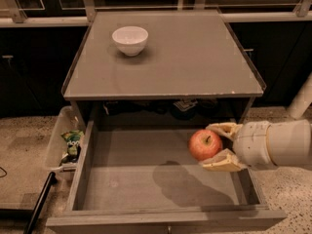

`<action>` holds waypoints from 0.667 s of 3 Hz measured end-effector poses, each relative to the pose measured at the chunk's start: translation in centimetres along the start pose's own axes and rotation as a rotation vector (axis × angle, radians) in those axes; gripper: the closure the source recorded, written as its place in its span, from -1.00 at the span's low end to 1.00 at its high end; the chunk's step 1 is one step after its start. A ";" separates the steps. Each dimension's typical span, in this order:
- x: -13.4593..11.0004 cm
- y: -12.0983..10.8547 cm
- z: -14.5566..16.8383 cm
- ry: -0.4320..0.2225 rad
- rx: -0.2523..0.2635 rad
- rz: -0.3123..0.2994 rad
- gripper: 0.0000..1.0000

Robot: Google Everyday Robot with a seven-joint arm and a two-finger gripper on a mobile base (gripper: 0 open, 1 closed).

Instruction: Place apple into top drawer

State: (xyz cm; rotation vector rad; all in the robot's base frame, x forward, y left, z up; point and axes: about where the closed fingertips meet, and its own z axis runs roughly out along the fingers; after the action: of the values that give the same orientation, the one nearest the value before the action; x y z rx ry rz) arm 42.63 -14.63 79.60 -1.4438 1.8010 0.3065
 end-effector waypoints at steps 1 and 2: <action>0.7 0.2 3.1 0.018 -0.006 -0.058 1.00; 2.3 -0.3 7.1 0.050 -0.011 -0.084 1.00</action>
Offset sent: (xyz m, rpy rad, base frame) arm 0.0648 0.0419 -0.1070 -0.1292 -0.0313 0.0536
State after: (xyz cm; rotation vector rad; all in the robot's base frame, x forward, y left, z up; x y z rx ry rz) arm 45.84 -11.96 73.43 -1.5418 1.7752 0.2400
